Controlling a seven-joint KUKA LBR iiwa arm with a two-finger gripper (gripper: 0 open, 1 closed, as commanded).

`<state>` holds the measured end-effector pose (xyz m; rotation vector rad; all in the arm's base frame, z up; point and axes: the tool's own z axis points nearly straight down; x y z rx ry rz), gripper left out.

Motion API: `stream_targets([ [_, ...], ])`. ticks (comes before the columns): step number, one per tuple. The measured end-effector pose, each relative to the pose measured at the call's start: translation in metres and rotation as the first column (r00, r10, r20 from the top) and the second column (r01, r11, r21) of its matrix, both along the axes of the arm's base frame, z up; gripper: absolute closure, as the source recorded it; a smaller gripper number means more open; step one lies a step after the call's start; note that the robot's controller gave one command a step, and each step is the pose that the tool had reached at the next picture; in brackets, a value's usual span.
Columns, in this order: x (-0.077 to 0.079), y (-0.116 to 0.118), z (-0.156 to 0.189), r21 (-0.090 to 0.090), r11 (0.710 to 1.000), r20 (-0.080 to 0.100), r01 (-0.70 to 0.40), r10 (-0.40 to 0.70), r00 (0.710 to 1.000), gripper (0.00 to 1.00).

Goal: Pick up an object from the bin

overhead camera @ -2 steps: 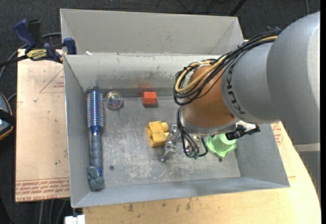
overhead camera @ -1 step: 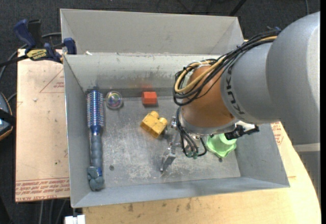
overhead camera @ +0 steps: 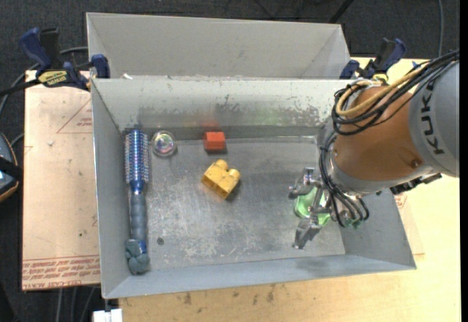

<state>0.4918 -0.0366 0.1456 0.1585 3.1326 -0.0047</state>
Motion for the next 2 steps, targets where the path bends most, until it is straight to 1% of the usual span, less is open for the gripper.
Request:
stream_targets([
  [1, 0.0348, -0.0522, -0.0602, 0.005, 0.998, 0.004, 0.068, -0.068, 0.998, 0.0],
  [2, 0.0354, -0.0522, -0.0581, 0.014, 0.962, 0.001, 0.273, -0.273, 0.962, 0.0],
])
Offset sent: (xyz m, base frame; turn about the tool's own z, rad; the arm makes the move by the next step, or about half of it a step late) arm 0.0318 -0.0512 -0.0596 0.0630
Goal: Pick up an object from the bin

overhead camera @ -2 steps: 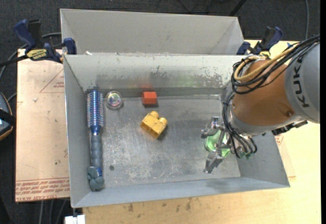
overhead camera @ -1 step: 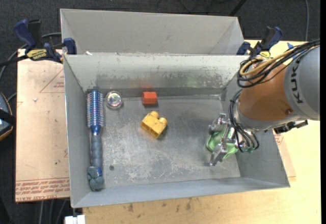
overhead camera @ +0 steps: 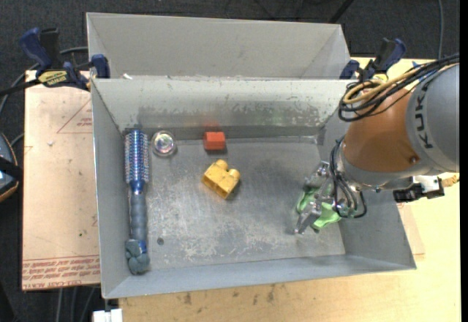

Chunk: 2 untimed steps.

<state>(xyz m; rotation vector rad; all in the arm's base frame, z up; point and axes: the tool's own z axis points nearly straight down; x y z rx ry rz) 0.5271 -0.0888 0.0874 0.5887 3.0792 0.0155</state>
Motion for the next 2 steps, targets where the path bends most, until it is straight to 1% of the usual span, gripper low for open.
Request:
stream_targets([
  [1, -0.0027, -0.0054, -0.0023, -0.007, 1.0, -0.007, 0.006, -0.006, 1.0, 1.0],
  [2, -0.0026, -0.0054, -0.0022, -0.007, 1.0, -0.007, 0.006, -0.006, 1.0, 0.0],
])
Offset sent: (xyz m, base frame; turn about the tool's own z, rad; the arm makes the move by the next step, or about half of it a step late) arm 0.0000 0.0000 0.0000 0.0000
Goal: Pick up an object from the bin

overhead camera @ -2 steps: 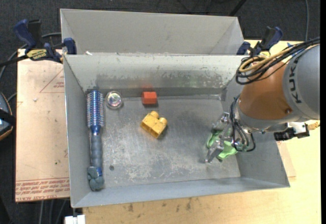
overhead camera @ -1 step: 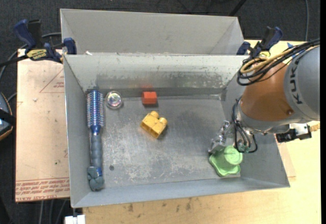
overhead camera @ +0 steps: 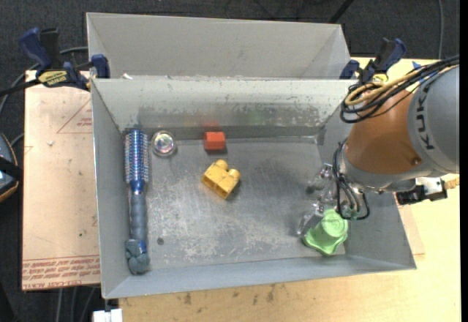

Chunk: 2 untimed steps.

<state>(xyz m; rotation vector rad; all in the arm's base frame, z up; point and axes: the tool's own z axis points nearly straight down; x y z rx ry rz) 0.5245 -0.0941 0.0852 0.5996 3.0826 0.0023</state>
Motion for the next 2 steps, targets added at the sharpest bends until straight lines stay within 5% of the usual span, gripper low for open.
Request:
stream_targets([
  [1, -0.0204, -0.0258, -0.0087, 0.005, 0.985, 0.004, -0.173, 0.173, 0.985, 0.0],
  [2, -0.0263, -0.0262, -0.0101, 0.018, 0.958, 0.003, -0.286, 0.286, 0.958, 0.0],
])
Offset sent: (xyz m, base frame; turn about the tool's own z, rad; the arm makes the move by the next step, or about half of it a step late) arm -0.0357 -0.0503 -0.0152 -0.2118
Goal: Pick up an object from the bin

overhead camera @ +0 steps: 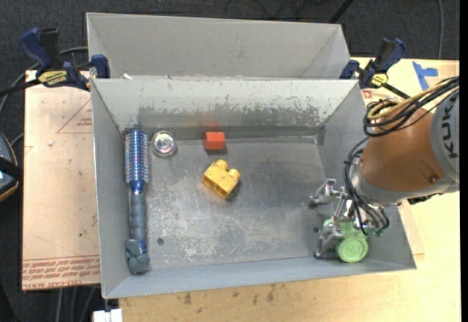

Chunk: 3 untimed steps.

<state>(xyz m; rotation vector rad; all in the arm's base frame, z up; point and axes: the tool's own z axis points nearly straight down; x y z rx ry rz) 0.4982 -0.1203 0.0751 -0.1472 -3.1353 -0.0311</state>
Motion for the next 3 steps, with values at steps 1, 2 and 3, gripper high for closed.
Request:
stream_targets([
  [1, 0.0, 0.001, 0.0, 0.002, 0.99, 0.004, -0.144, 0.144, 0.99, 0.0],
  [2, 0.0, 0.002, 0.0, 0.003, 0.971, 0.006, -0.239, 0.239, 0.971, 0.0],
  [3, -0.005, -0.016, 0.021, -0.01, 0.773, 0.01, -0.634, 0.634, 0.773, 0.0],
])
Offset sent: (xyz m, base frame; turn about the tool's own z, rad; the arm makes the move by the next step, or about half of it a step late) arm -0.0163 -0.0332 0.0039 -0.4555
